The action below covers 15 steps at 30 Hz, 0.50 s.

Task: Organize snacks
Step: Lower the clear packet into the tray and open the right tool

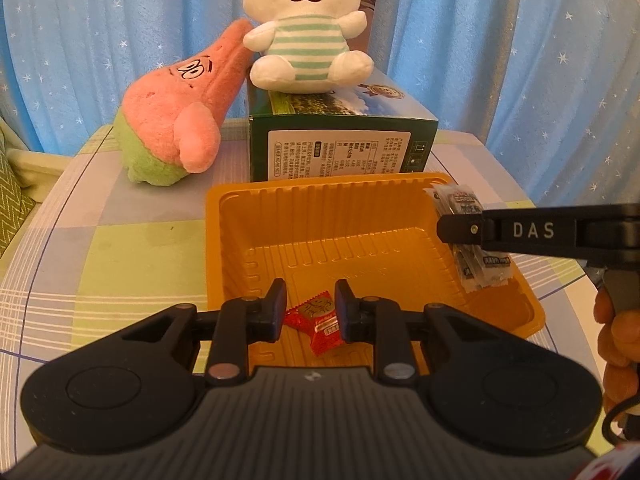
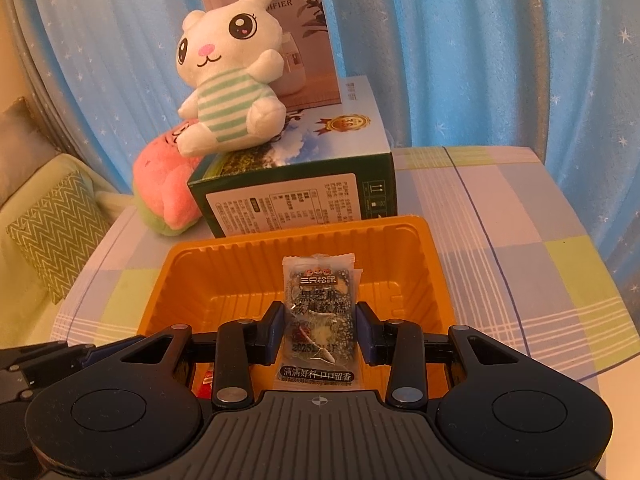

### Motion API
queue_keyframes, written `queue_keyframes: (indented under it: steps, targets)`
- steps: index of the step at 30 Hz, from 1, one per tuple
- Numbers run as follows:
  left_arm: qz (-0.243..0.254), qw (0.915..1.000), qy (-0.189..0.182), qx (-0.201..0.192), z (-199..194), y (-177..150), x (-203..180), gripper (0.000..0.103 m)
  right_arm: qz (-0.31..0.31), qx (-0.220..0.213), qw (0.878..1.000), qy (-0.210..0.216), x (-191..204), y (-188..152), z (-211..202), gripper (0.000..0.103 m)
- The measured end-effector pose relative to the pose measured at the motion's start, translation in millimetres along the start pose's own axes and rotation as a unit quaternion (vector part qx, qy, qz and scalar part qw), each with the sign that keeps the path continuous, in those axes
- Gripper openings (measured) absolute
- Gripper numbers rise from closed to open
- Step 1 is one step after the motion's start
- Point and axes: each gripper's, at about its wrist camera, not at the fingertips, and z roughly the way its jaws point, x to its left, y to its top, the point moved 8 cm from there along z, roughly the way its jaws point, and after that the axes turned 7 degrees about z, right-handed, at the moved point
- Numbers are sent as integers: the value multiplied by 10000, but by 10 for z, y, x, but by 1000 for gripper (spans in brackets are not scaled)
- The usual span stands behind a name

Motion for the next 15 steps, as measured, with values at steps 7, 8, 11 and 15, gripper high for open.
queue_keyframes:
  steps: [7,8,11,15]
  targets:
    - [-13,10000,3,-75,-64,2,36,23,-61,-139,9998,87,12,39,-7,63]
    - [-14,10000,-2,-92,-79,0,40,24,-54,-186,9998,94,1,43,-30,63]
    - [-28,9999,6,-143,-137,-4,46,26,-84,-204,9997,54,-29,41,-83,63]
    - [-56,9997,-5,-245,-264,-16,36,27,-100,-229,9997,9,-67,33,-197,63]
